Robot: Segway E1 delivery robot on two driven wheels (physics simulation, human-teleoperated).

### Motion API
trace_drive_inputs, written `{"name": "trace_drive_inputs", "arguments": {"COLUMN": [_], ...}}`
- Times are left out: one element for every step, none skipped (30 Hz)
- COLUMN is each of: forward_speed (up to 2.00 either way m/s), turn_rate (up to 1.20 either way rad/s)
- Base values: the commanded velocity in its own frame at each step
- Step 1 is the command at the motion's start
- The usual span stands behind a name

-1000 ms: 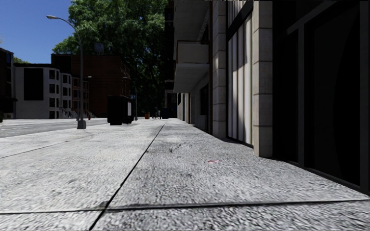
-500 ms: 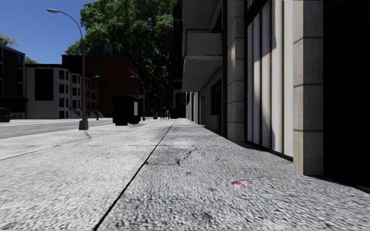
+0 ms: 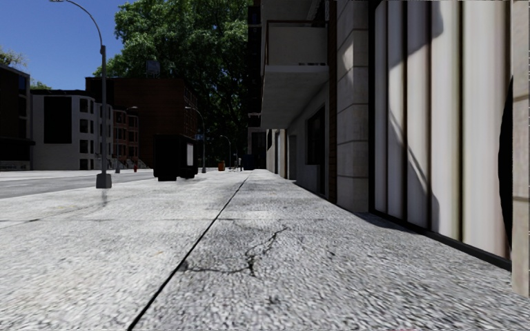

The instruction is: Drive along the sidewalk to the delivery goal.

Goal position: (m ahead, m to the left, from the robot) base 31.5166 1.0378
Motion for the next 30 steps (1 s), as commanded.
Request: {"name": "trace_drive_inputs", "arguments": {"forward_speed": [2.00,2.00,2.00,2.00,2.00,2.00,2.00,2.00,2.00,2.00,2.00,2.00,2.00,2.00,2.00,2.00,2.00,2.00,2.00,2.00,2.00,2.00,2.00,2.00,2.00,2.00,2.00,2.00,2.00,2.00], "turn_rate": [0.00,0.00,0.00,0.00,0.00,0.00,0.00,0.00,0.00,0.00,0.00,0.00,0.00,0.00,0.00,0.00,0.00,0.00,0.00,0.00,0.00,0.00,0.00,0.00,0.00,0.00,0.00,0.00,0.00,0.00]}}
